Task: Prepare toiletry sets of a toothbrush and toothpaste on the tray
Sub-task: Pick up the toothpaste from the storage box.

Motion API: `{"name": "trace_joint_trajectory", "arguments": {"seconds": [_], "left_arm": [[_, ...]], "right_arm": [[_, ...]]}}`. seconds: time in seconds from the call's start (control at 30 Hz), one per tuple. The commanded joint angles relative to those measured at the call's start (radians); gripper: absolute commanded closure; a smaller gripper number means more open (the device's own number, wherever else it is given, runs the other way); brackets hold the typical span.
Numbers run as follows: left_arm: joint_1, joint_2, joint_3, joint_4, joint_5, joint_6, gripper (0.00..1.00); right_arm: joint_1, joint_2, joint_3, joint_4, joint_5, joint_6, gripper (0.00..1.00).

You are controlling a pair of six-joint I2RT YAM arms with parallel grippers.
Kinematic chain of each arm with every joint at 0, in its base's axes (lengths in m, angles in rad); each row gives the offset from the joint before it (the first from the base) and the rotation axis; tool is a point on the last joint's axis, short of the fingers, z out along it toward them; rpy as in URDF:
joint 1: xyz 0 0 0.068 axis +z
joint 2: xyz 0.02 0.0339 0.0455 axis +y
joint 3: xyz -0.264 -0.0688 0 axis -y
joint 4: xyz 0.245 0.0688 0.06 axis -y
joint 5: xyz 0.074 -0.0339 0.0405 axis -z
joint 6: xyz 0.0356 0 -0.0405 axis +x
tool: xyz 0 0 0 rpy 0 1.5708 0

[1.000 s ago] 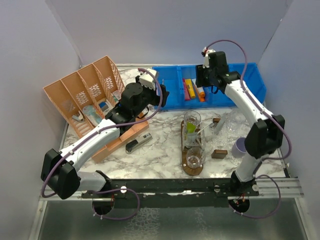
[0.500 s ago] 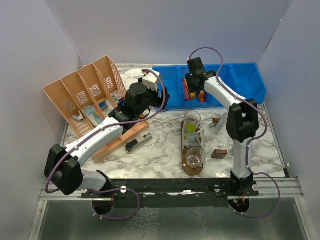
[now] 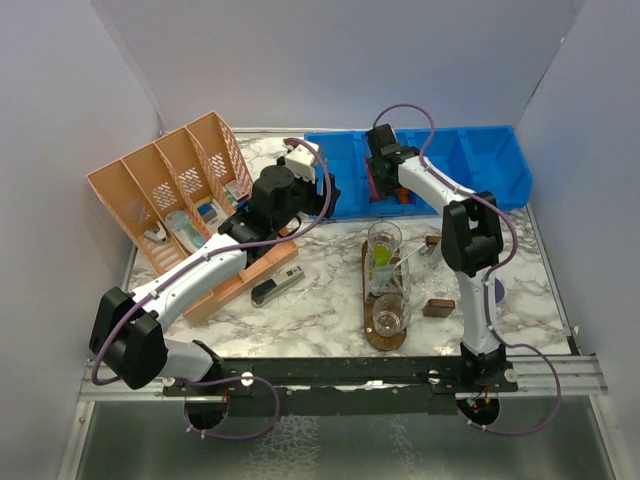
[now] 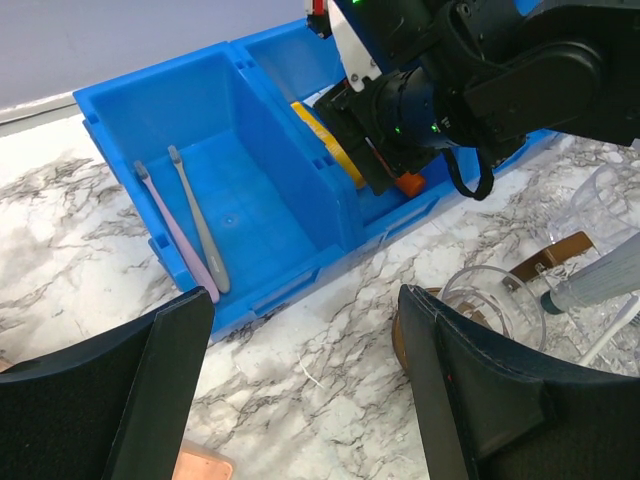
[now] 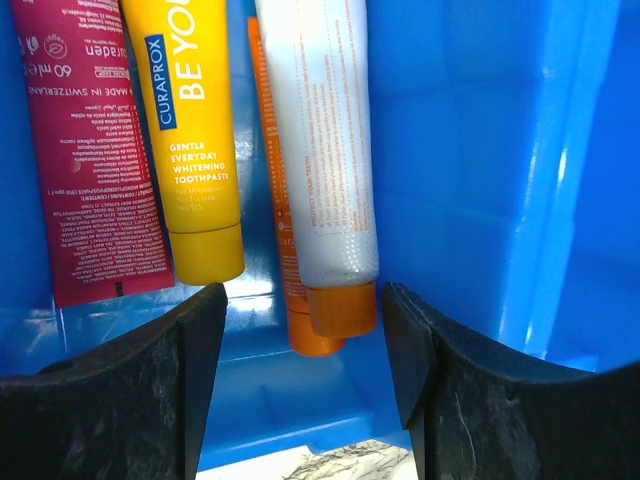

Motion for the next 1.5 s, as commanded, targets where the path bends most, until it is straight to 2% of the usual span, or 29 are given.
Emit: {"name": "trace_joint_trajectory", "arguments": {"seconds": [0.0, 0.1, 0.2, 0.3, 0.43, 0.57, 0.73, 0.97, 1.1, 1.2, 1.33, 1.47], "left_arm": [[0.009, 0.000, 0.026, 0.013, 0.026, -0.014, 0.22], [0.014, 0.002, 0.025, 0.013, 0.032, -0.023, 0.22], [0.019, 0.002, 0.025, 0.016, 0.043, -0.028, 0.22], [0.023, 0.000, 0.025, 0.015, 0.043, -0.029, 0.22], [0.027, 0.002, 0.025, 0.016, 0.050, -0.035, 0.22], [0.029, 0.004, 0.025, 0.017, 0.054, -0.038, 0.22], [0.030, 0.006, 0.025, 0.019, 0.059, -0.043, 0.22], [0.032, 0.009, 0.028, 0.016, 0.072, -0.047, 0.22], [0.032, 0.013, 0.042, 0.010, 0.115, -0.059, 0.22], [0.032, 0.011, 0.043, 0.023, 0.171, -0.073, 0.22], [0.032, 0.022, 0.038, 0.072, 0.294, -0.104, 0.22], [0.032, 0.026, 0.009, 0.212, 0.514, -0.186, 0.21]], "right_arm": [[0.001, 0.039, -0.012, -0.001, 0.052, 0.026, 0.36], [0.001, 0.051, -0.010, -0.009, 0.055, 0.039, 0.41], [0.001, 0.029, -0.023, 0.005, 0.051, 0.037, 0.54], [0.002, -0.013, -0.060, 0.063, 0.048, 0.012, 0.59], [0.001, -0.047, -0.038, 0.051, 0.036, 0.016, 0.72], [0.002, -0.144, -0.083, 0.098, -0.033, 0.032, 0.84], [0.001, -0.294, -0.191, 0.185, -0.103, 0.060, 0.92], [0.002, -0.595, -0.427, 0.334, -0.220, 0.135, 0.94], [0.002, -0.835, -0.638, 0.437, -0.381, 0.174, 0.94], [0.001, -0.991, -0.759, 0.452, -0.492, 0.185, 0.94], [0.001, -1.190, -0.899, 0.483, -0.594, 0.211, 0.96], [0.001, -1.339, -0.993, 0.537, -0.669, 0.228, 0.98]]}}
